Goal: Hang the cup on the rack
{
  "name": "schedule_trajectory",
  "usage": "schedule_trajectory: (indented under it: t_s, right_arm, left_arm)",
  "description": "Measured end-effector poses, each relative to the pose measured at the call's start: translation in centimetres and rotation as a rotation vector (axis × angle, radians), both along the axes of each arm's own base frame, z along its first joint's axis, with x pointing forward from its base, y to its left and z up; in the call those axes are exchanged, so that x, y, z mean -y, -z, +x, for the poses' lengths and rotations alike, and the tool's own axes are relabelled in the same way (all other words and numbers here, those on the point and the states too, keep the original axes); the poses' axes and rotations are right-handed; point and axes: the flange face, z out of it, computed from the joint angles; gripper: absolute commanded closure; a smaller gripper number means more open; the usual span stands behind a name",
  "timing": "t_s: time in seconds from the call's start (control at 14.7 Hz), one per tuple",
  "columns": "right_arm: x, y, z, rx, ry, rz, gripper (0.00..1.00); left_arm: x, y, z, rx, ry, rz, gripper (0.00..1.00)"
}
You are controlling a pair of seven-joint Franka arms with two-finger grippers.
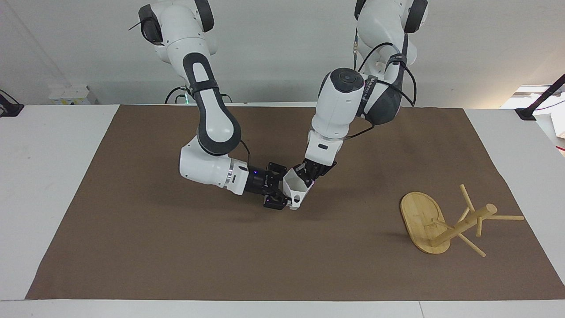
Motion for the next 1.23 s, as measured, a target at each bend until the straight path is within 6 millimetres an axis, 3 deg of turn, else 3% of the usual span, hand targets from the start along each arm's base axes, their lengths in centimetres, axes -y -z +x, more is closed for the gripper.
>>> schedule_trajectory:
  t_s: [0.14,0.41,0.61,0.82,1.02,1.23]
  right_arm:
    - [0.0,0.0,0.0,0.0,0.0,0.0,0.0]
    - [1.1,-0.1,0.5,0.0,0.02,0.002,0.0]
    - [4.4,-0.3,1.6,-0.008,0.041,0.024,0.0]
    - [10.7,-0.6,2.7,-0.014,0.019,0.031,0.0]
    - [18.3,-0.4,3.0,-0.033,0.003,-0.006,0.0]
    - [24.9,-1.0,2.8,-0.166,0.053,-0.134,0.0]
  left_arm:
    - [0.0,0.0,0.0,0.0,0.0,0.0,1.0]
    - [-0.7,-0.4,0.3,0.003,-0.011,0.003,1.0]
    - [-4.2,-1.2,1.6,-0.011,-0.046,0.01,1.0]
    - [-11.5,-1.3,4.0,0.014,-0.091,-0.017,1.0]
    - [-18.7,-0.4,5.4,0.166,-0.142,-0.077,1.0]
    - [-22.7,2.4,4.6,0.375,-0.213,-0.133,1.0]
